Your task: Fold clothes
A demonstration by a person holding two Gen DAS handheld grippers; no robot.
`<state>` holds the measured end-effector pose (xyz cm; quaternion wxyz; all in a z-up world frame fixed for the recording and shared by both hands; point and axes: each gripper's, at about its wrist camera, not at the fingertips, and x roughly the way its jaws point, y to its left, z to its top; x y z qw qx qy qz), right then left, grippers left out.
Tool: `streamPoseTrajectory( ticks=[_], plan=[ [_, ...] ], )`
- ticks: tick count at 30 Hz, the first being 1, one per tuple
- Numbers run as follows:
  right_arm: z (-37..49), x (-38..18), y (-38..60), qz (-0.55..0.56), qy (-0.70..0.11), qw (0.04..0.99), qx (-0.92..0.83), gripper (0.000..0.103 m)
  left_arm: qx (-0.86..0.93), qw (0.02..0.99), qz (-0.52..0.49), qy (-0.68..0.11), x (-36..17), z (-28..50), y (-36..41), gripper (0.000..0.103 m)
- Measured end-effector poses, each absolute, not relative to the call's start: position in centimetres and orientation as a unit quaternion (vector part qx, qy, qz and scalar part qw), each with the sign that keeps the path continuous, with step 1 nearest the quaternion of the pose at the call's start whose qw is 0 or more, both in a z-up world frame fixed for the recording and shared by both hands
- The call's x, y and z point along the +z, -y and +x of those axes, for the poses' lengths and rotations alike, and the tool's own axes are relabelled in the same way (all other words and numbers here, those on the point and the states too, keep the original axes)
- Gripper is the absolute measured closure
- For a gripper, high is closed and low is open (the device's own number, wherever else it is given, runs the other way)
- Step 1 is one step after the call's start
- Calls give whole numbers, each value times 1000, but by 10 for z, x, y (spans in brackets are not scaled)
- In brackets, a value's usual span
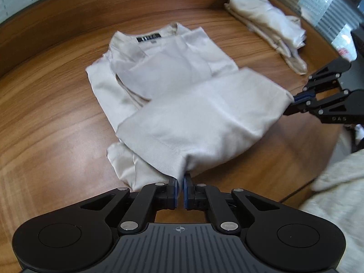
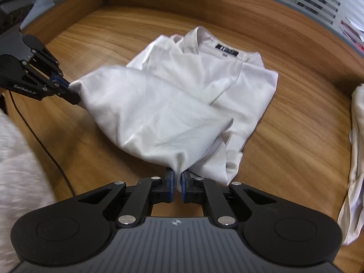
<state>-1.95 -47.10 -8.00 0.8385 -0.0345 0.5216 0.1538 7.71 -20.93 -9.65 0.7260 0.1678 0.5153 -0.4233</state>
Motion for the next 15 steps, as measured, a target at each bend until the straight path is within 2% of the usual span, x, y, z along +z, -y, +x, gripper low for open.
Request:
streamPoseTrajectory(
  ticks=[7, 15],
  plan=[
    [0, -48, 492, 9, -507, 850, 143, 97, -430, 739, 126, -503, -61, 91, 201, 97],
    [68, -30, 523, 42, -484, 866, 118, 97, -407, 766, 94, -489, -44, 157, 220, 97]
  ],
)
